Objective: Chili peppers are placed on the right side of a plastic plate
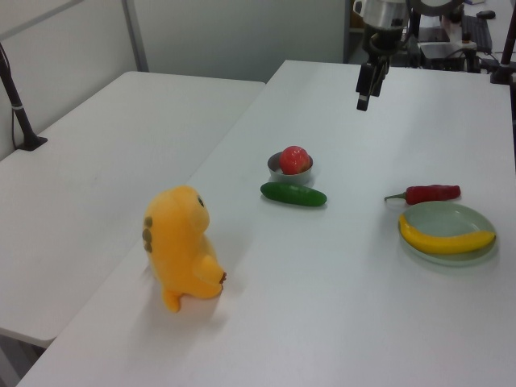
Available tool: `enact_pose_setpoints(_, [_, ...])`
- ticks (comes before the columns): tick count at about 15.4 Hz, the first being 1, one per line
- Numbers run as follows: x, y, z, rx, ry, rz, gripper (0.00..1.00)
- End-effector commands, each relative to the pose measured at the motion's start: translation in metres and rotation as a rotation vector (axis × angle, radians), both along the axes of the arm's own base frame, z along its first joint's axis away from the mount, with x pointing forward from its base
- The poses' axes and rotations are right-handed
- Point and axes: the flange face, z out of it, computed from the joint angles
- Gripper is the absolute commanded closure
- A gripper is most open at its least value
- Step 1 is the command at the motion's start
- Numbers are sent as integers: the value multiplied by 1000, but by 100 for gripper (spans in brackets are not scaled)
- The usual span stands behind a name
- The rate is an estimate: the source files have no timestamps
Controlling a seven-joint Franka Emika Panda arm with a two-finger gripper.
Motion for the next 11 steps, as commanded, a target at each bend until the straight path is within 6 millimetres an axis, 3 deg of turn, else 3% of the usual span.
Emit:
enact_pose_setpoints(1, [2, 4, -4, 2, 33, 23, 0])
enact_pose_setpoints(11, [-4, 11, -18, -97, 85, 87, 0])
